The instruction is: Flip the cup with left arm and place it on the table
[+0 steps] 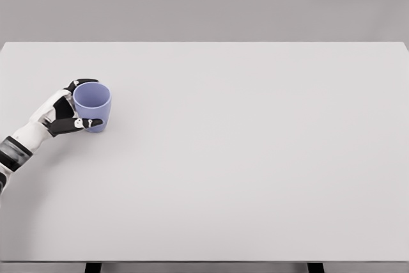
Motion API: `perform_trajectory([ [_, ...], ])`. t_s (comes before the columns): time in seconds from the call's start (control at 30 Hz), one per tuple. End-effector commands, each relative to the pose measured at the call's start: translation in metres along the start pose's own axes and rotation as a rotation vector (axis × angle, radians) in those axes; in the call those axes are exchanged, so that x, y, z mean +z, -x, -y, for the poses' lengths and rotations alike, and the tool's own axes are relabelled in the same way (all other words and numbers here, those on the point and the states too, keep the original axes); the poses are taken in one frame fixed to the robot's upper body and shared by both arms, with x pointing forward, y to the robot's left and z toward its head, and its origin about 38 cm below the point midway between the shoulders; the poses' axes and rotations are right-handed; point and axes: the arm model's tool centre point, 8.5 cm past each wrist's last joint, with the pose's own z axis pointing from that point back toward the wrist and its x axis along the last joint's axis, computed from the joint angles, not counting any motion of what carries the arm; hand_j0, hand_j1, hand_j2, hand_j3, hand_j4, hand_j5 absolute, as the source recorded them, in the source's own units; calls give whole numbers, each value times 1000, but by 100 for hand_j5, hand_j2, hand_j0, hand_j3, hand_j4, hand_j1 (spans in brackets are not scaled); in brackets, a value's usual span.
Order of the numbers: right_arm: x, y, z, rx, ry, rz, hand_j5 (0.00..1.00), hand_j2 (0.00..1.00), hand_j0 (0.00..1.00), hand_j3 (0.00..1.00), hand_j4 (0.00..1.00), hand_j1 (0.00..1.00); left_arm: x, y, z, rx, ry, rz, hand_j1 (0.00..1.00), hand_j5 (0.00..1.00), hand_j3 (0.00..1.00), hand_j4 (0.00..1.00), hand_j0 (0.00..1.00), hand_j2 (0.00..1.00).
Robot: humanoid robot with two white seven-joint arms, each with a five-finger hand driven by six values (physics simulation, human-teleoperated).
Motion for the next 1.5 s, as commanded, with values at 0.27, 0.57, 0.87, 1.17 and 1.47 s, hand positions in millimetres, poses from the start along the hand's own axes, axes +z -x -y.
perform_trajectory([
  [0.27,0,0,0,0,0,0,100,100,100,100,100,100,0,-3,0,-4,3,11,86,86,86,86,86,86],
  [0.57,0,0,0,0,0,0,100,100,100,100,100,100,0,-3,-1,-8,2,12,95,95,95,95,95,95],
  [0.87,0,-1,0,0,0,2,100,100,100,100,100,100,3,-6,-5,-14,-7,13,100,100,100,100,100,100],
  [1.17,0,0,0,1,0,0,100,100,100,100,100,100,7,-9,-11,-23,-18,13,100,100,100,100,100,100],
  [1.47,0,0,0,0,0,0,100,100,100,100,100,100,9,-11,-14,-29,-21,12,100,100,100,100,100,100],
])
